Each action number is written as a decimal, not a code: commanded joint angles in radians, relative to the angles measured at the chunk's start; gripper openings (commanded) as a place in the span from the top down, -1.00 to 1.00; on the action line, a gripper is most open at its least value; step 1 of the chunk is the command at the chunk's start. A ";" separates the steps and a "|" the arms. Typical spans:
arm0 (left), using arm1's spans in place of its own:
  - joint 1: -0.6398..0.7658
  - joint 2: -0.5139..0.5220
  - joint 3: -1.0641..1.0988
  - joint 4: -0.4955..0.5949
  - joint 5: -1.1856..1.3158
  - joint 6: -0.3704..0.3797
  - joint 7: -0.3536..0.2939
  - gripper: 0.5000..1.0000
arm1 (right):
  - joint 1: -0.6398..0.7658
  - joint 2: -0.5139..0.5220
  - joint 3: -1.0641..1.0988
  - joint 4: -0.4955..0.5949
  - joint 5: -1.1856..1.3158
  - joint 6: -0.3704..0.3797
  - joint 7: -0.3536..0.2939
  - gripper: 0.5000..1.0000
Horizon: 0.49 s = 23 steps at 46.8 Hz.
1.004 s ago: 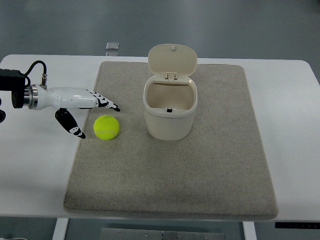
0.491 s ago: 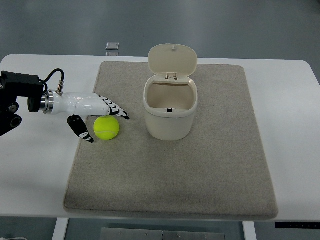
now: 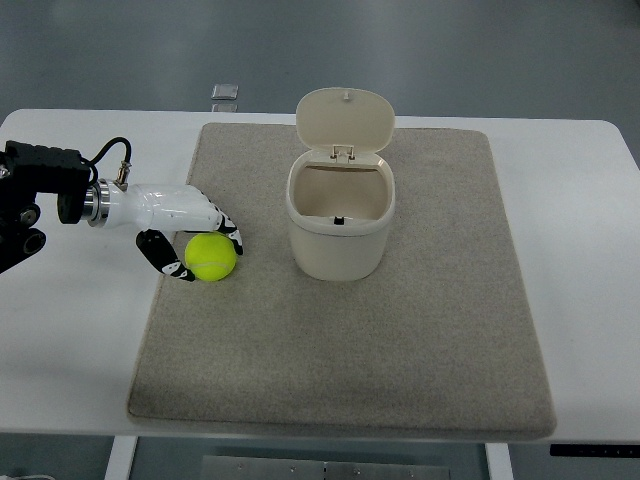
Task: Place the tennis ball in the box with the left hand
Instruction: 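Close the left hand fingers around the yellow-green tennis ball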
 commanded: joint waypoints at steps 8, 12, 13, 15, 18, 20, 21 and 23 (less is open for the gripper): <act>-0.016 0.003 -0.003 -0.002 0.001 0.000 -0.001 1.00 | 0.000 0.000 0.000 0.000 -0.001 0.000 0.000 -0.60; -0.029 0.009 -0.006 -0.005 0.000 0.000 -0.001 1.00 | 0.000 0.000 0.000 0.000 -0.001 0.000 0.000 -0.60; -0.035 0.012 -0.007 -0.008 0.000 0.000 -0.001 1.00 | 0.000 0.000 0.000 0.000 0.000 0.000 0.000 -0.60; -0.043 0.017 -0.010 -0.012 0.000 0.000 -0.002 1.00 | 0.000 0.000 0.000 0.000 0.000 0.000 0.000 -0.60; -0.061 0.035 -0.012 -0.021 -0.002 0.000 -0.007 1.00 | 0.000 0.000 0.000 0.000 -0.001 0.000 0.000 -0.60; -0.080 0.057 -0.012 -0.038 -0.002 0.000 -0.008 1.00 | 0.000 0.000 0.000 0.000 0.000 0.000 0.000 -0.60; -0.089 0.069 -0.013 -0.049 -0.002 0.000 -0.010 1.00 | 0.000 0.000 0.000 0.000 0.000 0.000 0.000 -0.60; -0.106 0.090 -0.013 -0.074 -0.002 0.000 -0.016 1.00 | 0.000 0.000 0.000 0.000 0.000 0.000 0.000 -0.60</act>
